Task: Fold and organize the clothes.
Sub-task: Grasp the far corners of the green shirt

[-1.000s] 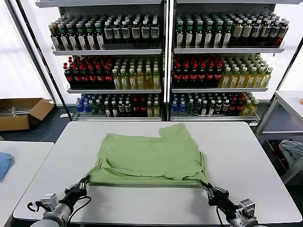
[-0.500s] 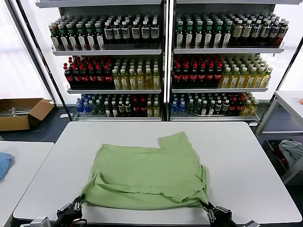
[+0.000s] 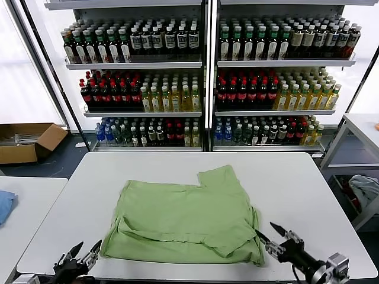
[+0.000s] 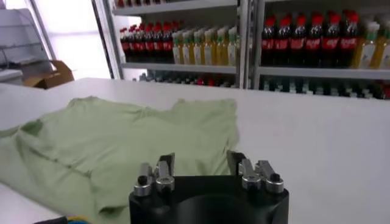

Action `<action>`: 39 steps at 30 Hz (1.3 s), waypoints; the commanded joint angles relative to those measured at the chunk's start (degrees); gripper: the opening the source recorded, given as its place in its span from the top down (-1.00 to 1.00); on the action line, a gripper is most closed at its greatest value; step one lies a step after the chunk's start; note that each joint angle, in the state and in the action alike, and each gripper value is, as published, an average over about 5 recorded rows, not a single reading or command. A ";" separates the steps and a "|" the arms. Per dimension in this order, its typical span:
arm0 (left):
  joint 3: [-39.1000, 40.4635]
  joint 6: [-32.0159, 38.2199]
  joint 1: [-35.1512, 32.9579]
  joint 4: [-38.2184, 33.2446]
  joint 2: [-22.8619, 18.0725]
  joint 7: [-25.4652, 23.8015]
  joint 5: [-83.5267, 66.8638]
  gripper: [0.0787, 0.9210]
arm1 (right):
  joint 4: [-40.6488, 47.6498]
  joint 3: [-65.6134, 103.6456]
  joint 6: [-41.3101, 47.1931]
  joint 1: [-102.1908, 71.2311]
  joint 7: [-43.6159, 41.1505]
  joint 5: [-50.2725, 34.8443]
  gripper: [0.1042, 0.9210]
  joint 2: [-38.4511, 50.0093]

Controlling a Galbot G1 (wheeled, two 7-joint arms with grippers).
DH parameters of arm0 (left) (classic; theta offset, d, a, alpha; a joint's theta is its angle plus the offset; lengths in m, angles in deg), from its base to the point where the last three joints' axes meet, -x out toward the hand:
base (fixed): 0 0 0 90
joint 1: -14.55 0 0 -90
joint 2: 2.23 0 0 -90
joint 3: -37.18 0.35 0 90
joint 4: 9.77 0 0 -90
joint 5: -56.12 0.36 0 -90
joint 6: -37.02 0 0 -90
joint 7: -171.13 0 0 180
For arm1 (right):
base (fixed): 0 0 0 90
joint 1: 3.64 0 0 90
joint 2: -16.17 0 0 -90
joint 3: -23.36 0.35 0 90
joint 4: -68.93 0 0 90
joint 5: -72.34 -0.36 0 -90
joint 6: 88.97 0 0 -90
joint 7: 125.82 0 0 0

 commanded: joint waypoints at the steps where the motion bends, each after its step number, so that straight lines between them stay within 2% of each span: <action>1: 1.36 -0.59 13.91 9.04 12.28 -5.33 -4.58 -0.65 | 14.72 -6.61 6.30 24.02 -0.60 -7.37 -0.68 4.78; 5: 7.58 -0.42 20.88 17.27 15.58 -7.92 -3.58 -0.76 | 23.15 -13.66 7.14 32.58 -3.63 -4.53 -0.75 4.68; 13: 20.34 0.37 36.88 30.71 18.90 -11.12 -2.18 -0.77 | 34.44 -25.08 7.90 44.61 -6.33 0.45 -0.76 2.04; 21: 31.34 0.52 49.61 40.69 17.29 -11.64 -2.15 -0.77 | 46.46 -33.12 9.14 54.60 -5.24 0.84 -0.76 -2.94; 27: 36.10 1.65 56.63 47.42 15.85 -12.57 -0.90 -0.77 | 50.78 -35.39 9.01 57.49 -5.44 2.07 -0.76 -5.02; 39: 41.97 3.45 65.25 57.05 14.80 -13.04 -0.05 -0.77 | 55.54 -39.40 8.83 60.98 -5.21 3.61 -0.76 -7.92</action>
